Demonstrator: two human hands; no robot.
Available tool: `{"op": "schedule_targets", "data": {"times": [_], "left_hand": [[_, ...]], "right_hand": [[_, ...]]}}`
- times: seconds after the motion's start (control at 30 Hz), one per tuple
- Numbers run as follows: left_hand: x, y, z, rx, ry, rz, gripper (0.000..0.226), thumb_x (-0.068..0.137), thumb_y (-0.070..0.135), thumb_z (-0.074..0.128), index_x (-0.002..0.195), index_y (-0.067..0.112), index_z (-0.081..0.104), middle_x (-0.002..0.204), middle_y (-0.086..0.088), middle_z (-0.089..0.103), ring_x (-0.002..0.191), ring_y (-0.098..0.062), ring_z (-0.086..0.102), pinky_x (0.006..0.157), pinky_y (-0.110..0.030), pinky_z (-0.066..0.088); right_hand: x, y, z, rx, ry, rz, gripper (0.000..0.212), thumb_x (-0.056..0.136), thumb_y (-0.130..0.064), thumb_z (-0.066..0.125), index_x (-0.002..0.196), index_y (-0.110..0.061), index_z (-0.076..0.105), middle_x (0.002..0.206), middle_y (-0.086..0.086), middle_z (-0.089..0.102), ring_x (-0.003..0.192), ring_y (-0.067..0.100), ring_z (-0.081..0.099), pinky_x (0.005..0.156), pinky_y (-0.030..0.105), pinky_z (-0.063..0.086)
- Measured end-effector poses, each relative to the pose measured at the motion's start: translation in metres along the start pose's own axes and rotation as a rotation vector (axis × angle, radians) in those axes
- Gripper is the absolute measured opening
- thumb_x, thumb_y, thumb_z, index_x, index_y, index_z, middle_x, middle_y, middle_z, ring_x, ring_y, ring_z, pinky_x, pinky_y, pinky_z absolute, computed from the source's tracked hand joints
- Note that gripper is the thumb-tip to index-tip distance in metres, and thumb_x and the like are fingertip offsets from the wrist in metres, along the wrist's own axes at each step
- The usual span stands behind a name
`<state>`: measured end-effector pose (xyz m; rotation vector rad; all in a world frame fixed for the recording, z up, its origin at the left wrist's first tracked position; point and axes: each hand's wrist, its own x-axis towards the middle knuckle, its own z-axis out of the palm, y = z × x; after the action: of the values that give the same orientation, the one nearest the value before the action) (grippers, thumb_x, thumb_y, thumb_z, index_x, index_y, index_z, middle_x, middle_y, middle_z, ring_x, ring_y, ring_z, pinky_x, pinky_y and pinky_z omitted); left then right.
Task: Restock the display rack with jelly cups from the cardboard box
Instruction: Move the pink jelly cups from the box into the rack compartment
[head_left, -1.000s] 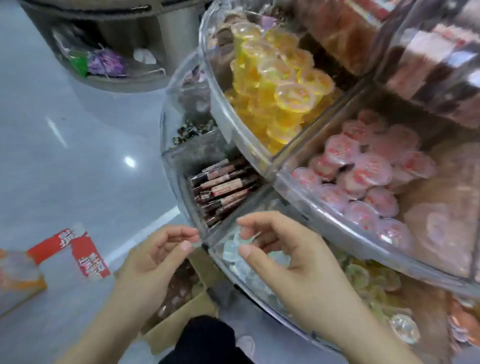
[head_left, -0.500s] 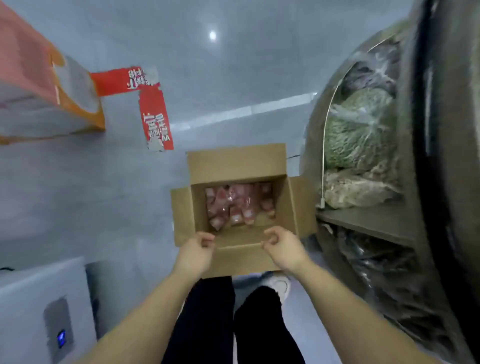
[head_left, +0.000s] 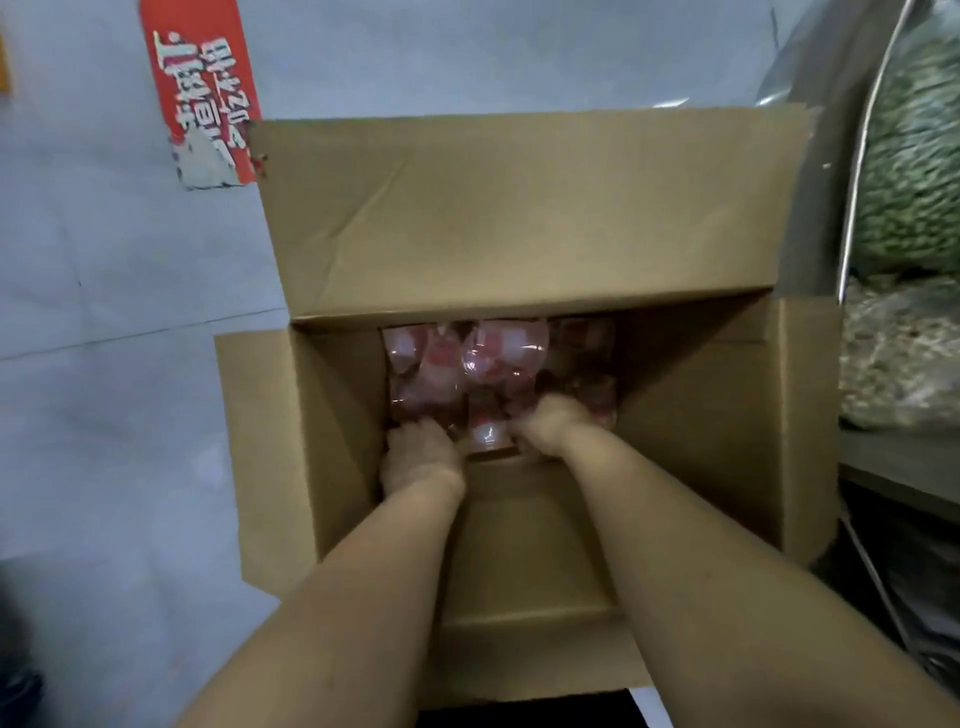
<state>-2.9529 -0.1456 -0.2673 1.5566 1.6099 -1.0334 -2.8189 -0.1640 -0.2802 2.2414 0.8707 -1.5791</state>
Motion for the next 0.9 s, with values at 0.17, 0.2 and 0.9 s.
{"op": "schedule_targets", "data": {"times": [0.17, 0.2, 0.9], "left_hand": [[0.002, -0.006, 0.001, 0.014, 0.089, 0.095, 0.031, 0.096, 0.022, 0.039, 0.124, 0.009, 0.042, 0.126, -0.015, 0.054, 0.120, -0.031, 0.040, 0.094, -0.034, 0.037], [-0.006, -0.006, -0.005, -0.036, 0.087, 0.102, 0.037, 0.092, 0.033, 0.046, 0.121, 0.011, 0.044, 0.123, -0.015, 0.056, 0.118, -0.032, 0.041, 0.093, -0.034, 0.037], [-0.596, 0.015, -0.331, -0.697, 0.555, 1.218, 0.050, 0.063, 0.030, 0.071, 0.110, 0.037, 0.055, 0.105, 0.016, 0.052, 0.101, 0.004, 0.051, 0.087, -0.007, 0.036]], "right_hand": [[-0.003, 0.007, -0.001, 0.015, 0.023, 0.023, 0.044, 0.075, -0.037, 0.071, 0.110, -0.013, 0.062, 0.119, 0.011, 0.063, 0.107, 0.026, 0.061, 0.077, 0.024, 0.043], [-0.013, 0.010, -0.005, 0.066, 0.034, 0.015, 0.043, 0.070, -0.034, 0.073, 0.107, -0.014, 0.063, 0.116, 0.009, 0.065, 0.105, 0.026, 0.062, 0.079, 0.023, 0.046], [-0.677, 0.007, -0.266, 0.995, 0.717, -0.632, 0.044, 0.059, -0.018, 0.077, 0.097, -0.022, 0.057, 0.096, -0.002, 0.062, 0.087, -0.001, 0.059, 0.078, 0.010, 0.043]]}}
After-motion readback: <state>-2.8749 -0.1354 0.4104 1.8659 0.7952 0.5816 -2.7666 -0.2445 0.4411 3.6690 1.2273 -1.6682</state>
